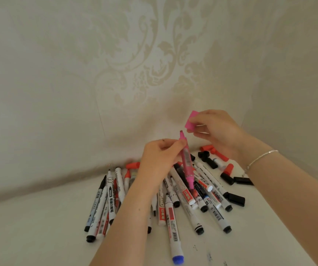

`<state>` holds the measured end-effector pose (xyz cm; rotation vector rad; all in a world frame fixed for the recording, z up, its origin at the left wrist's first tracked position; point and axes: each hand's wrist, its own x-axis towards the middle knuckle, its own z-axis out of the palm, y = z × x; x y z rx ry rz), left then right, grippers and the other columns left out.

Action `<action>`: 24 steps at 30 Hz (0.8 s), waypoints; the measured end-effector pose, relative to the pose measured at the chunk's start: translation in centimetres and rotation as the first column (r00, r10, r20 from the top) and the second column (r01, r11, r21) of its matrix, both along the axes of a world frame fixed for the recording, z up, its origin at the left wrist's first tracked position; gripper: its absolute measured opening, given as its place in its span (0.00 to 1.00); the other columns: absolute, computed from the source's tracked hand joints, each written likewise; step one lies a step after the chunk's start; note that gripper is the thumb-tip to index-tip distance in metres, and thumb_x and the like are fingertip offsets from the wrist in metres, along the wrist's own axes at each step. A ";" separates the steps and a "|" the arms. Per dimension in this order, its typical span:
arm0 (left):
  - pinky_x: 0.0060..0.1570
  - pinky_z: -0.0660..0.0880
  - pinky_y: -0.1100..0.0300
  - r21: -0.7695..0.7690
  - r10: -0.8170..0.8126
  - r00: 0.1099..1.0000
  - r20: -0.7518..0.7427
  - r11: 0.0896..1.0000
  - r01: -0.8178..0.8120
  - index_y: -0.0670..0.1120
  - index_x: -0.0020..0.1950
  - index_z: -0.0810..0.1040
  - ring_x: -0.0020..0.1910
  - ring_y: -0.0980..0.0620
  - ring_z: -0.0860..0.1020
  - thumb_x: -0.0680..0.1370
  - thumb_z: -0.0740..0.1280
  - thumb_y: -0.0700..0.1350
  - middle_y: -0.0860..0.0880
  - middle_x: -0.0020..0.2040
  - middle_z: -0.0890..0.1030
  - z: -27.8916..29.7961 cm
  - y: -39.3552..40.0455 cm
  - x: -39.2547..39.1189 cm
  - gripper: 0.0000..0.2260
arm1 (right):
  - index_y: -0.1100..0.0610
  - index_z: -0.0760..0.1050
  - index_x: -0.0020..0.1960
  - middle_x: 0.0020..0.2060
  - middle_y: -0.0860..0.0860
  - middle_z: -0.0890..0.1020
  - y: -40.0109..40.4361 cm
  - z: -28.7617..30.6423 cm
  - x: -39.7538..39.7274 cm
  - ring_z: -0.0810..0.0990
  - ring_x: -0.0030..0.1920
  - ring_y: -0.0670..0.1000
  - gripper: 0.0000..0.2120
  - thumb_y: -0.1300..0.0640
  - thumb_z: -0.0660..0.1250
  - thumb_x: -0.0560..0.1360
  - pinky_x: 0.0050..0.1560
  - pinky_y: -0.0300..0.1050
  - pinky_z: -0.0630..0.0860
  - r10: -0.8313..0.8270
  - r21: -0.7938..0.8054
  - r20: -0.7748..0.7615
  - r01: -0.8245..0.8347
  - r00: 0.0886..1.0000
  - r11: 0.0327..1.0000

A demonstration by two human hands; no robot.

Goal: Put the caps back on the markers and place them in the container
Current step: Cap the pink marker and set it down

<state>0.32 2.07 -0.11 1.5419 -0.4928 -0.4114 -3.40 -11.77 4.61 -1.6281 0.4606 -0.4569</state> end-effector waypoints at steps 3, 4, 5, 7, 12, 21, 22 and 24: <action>0.51 0.80 0.48 -0.201 -0.086 0.975 -0.205 0.979 0.044 0.40 0.50 0.78 0.45 0.47 0.85 0.78 0.66 0.45 0.46 0.39 0.83 0.2 -0.2 -0.3 0.08 | 0.61 0.74 0.57 0.38 0.54 0.83 0.0 -0.1 -0.2 0.82 0.41 0.52 0.11 0.64 0.65 0.75 0.48 0.44 0.77 -0.026 0.098 0.094 0.017 0.995 0.995; 0.48 0.81 0.49 -0.251 -0.115 0.961 -0.252 0.967 0.050 0.40 0.52 0.77 0.43 0.47 0.84 0.79 0.65 0.45 0.45 0.40 0.81 0.3 -0.3 -0.3 0.08 | 0.60 0.74 0.58 0.38 0.53 0.83 0.0 0.0 -0.3 0.82 0.41 0.51 0.11 0.63 0.65 0.76 0.48 0.44 0.78 -0.034 0.131 0.122 0.018 0.992 0.991; 0.45 0.82 0.51 -0.283 -0.133 0.950 -0.283 0.958 0.050 0.40 0.54 0.76 0.40 0.49 0.83 0.80 0.63 0.45 0.44 0.42 0.79 0.3 -0.3 -0.4 0.09 | 0.60 0.74 0.58 0.38 0.53 0.83 -0.1 0.0 -0.4 0.82 0.41 0.51 0.11 0.63 0.64 0.76 0.50 0.45 0.78 -0.045 0.161 0.144 0.021 0.989 0.987; 0.39 0.81 0.55 -0.304 -0.135 0.944 -0.302 0.952 0.039 0.43 0.57 0.76 0.33 0.54 0.79 0.82 0.60 0.46 0.45 0.43 0.77 0.2 -0.4 -0.2 0.10 | 0.58 0.75 0.56 0.38 0.52 0.84 -0.2 0.1 -0.8 0.83 0.42 0.52 0.09 0.62 0.64 0.77 0.54 0.47 0.78 -0.048 0.203 0.172 0.012 0.984 0.979; 0.29 0.71 0.63 -0.226 -0.148 0.980 -0.132 0.967 0.116 0.47 0.55 0.75 0.26 0.55 0.72 0.84 0.53 0.44 0.49 0.32 0.80 -0.3 -0.9 0.1 0.11 | 0.57 0.76 0.57 0.39 0.52 0.84 0.0 0.3 -1.2 0.82 0.44 0.52 0.10 0.62 0.65 0.76 0.58 0.49 0.76 0.022 0.191 0.186 -0.058 0.982 0.980; 0.29 0.67 0.62 -0.119 -0.120 0.991 0.067 0.985 0.127 0.49 0.53 0.76 0.27 0.56 0.70 0.84 0.54 0.43 0.50 0.32 0.76 -0.7 -1.1 0.0 0.11 | 0.57 0.75 0.59 0.43 0.56 0.84 0.2 0.5 -1.6 0.82 0.44 0.52 0.13 0.64 0.66 0.75 0.56 0.48 0.77 0.041 0.057 0.151 -0.050 0.988 0.997; 0.29 0.67 0.62 -0.116 -0.118 0.991 0.065 0.985 0.125 0.49 0.53 0.76 0.27 0.56 0.70 0.84 0.54 0.43 0.50 0.32 0.76 -0.7 -1.2 0.0 0.11 | 0.57 0.75 0.58 0.44 0.57 0.84 0.2 0.5 -1.6 0.82 0.44 0.52 0.12 0.64 0.66 0.75 0.55 0.47 0.78 0.040 0.042 0.144 -0.046 0.989 0.998; 0.28 0.67 0.64 -0.120 -0.117 0.991 0.059 0.985 0.124 0.49 0.53 0.76 0.26 0.56 0.70 0.84 0.54 0.43 0.49 0.32 0.76 -0.7 -1.2 0.0 0.11 | 0.56 0.76 0.58 0.45 0.58 0.84 0.2 0.5 -1.7 0.82 0.44 0.52 0.12 0.64 0.66 0.75 0.54 0.47 0.79 0.029 0.043 0.147 -0.036 0.989 0.998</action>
